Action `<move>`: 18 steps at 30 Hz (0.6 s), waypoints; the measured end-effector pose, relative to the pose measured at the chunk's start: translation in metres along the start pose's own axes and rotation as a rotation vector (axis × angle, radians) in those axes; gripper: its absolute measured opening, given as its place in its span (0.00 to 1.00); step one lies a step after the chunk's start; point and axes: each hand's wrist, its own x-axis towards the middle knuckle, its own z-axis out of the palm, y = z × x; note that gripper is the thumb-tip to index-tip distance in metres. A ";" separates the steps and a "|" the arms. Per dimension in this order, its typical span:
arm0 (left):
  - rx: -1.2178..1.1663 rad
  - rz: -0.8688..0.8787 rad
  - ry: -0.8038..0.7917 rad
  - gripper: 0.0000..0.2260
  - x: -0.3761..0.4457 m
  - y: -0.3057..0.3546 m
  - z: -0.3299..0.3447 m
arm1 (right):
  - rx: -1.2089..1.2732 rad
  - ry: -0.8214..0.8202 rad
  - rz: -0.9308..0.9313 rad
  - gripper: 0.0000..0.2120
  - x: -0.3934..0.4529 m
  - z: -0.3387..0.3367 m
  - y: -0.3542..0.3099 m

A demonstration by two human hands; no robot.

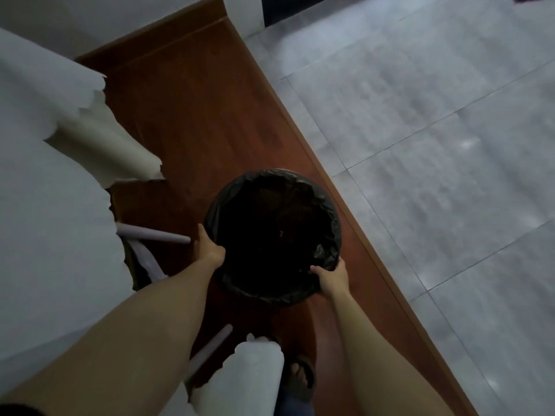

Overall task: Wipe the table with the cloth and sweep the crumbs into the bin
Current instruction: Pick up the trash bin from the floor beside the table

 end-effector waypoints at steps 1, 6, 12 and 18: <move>-0.013 -0.003 -0.001 0.38 0.002 0.000 0.001 | 0.029 -0.002 0.013 0.36 0.003 0.002 0.002; 0.010 0.058 0.076 0.32 0.003 0.007 -0.001 | 0.120 0.057 0.027 0.30 0.005 0.005 0.009; 0.037 0.151 0.084 0.28 -0.031 0.033 -0.018 | 0.211 0.086 -0.020 0.30 -0.028 -0.015 -0.003; 0.043 0.239 0.096 0.30 -0.114 0.065 -0.066 | 0.289 0.135 -0.097 0.26 -0.116 -0.051 -0.046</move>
